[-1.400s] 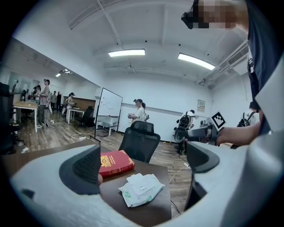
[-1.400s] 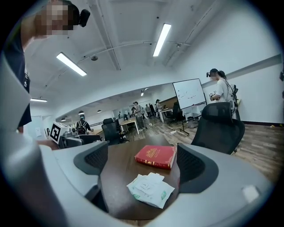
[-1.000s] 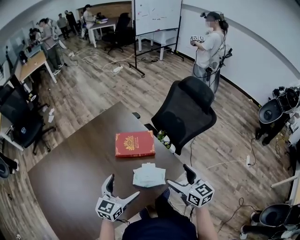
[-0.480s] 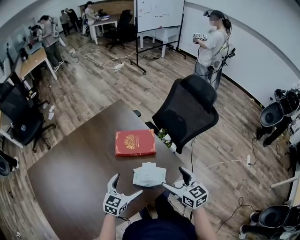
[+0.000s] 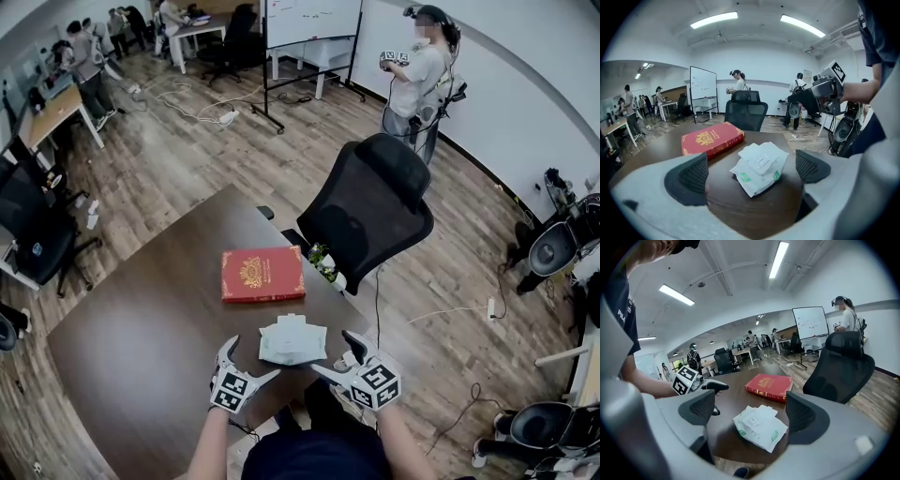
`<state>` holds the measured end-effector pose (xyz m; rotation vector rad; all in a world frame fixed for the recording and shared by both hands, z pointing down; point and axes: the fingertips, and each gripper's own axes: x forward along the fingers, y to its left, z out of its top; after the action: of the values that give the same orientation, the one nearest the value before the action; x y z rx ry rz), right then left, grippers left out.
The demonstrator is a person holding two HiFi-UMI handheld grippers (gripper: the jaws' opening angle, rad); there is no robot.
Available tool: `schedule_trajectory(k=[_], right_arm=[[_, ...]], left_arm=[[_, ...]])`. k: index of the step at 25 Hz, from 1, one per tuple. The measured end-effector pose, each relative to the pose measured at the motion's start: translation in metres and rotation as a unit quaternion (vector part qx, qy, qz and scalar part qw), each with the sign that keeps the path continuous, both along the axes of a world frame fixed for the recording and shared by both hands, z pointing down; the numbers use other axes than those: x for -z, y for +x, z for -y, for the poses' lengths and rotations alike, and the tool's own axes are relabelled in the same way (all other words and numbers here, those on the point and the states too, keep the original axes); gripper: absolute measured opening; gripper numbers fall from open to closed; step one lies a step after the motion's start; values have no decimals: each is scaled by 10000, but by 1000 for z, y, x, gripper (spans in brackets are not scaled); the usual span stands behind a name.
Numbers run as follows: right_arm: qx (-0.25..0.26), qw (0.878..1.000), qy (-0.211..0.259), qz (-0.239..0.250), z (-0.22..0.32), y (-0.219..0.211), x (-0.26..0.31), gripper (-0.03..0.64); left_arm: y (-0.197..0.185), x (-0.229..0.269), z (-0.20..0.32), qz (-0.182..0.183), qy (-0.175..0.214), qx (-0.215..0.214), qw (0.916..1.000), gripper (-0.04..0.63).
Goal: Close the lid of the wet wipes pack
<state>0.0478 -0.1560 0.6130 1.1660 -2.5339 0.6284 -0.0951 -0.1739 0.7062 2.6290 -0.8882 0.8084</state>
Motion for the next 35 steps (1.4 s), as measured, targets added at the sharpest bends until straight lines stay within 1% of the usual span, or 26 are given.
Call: schedule_trajectory(k=[4,6,8,12,15,20,25,29,35], right_arm=[[-38,9999,-106,-98,2,0,-13,486],[-122,9997,-187,-16,3,1,-19,487],[-159,9995,-248,59,4,2,-24,486],[-31,9994,-350,43,8,2,-35,486],[68,9989,-446,83,9,-1,-43,486],[170,9983,-557,33,16,-4,-59,486],[257,9974,-666,33,23,-8,-73,485],[309,9969,-713,-76,27,-6,-84,479],[370,9956,-858,28,37,-11,-96,479]], left_arm=[[11,-23,2,149,-202,-164,9995,569],[17,-38,0,263,-348,-346,9984,569],[24,-51,-1,398,-390,-530,9970,569],[38,-67,2,618,-457,-813,9937,568],[43,-84,0,852,-507,-1008,9900,566],[50,-107,5,955,-706,-1094,9869,558],[56,-116,10,1024,-756,-1134,9854,546],[60,-127,6,1080,-912,-1220,9824,545],[60,-136,7,1131,-1021,-1193,9811,541]])
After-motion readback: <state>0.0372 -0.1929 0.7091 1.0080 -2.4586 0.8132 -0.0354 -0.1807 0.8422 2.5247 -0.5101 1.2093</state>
